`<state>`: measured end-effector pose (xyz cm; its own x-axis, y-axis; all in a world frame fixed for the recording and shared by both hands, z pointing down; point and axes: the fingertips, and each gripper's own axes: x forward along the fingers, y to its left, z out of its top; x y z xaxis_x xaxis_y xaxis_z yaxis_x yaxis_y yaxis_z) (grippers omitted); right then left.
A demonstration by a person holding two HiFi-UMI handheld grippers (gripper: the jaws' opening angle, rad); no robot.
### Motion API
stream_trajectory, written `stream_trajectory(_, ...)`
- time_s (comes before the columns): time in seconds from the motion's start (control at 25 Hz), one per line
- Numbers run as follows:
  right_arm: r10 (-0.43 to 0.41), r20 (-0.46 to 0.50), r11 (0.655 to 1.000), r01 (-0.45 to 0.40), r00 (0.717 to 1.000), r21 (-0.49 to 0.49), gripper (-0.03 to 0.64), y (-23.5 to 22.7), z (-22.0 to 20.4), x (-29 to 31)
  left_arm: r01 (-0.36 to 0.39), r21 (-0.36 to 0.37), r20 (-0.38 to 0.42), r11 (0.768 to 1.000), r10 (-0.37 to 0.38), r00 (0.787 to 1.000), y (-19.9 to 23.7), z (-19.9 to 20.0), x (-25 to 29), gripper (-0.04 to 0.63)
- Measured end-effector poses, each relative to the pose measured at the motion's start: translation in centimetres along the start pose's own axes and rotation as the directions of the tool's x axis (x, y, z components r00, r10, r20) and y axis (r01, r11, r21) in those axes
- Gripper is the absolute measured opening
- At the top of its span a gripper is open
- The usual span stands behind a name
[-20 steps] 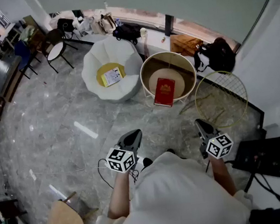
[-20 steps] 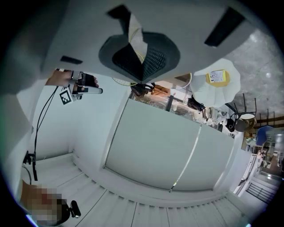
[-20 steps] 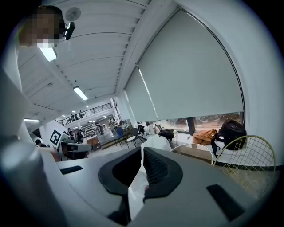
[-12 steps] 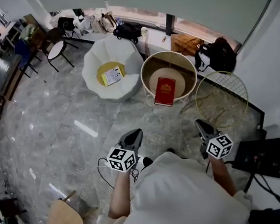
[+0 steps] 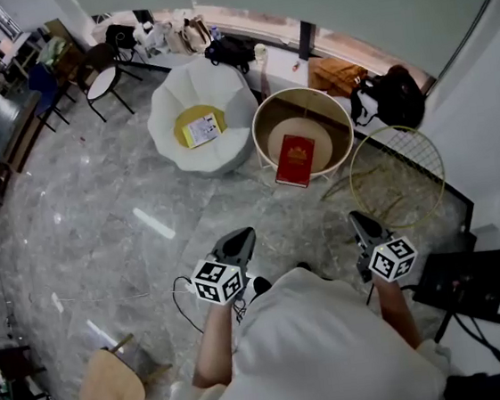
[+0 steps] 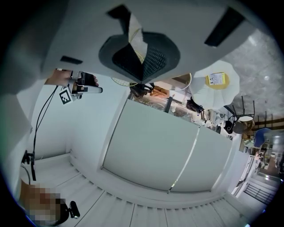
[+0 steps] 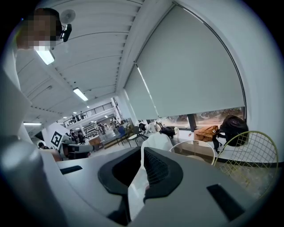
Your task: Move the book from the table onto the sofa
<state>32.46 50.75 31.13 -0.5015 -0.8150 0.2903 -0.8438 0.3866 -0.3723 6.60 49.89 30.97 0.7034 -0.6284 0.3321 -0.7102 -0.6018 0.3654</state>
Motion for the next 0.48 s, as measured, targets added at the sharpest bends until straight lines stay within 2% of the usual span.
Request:
stream_trajectory(0.24, 0.014, -0.006, 1.0, -0.014, 1.0, 0.02, 0.043, -1.0, 0.2, -0.6, 0.003, -0.03, 0.011, 1.0, -0.003, 1.0, -1.2, -0.1, 0.2, 0.002)
stream_trajectory(0.48, 0.061, -0.032, 0.998, -0.062, 0.998, -0.013, 0.044, -2.3, 0.6, -0.7, -0.012, -0.03, 0.015, 0.999, 0.012, 1.0, -2.6, -0.5, 1.3, 0.002)
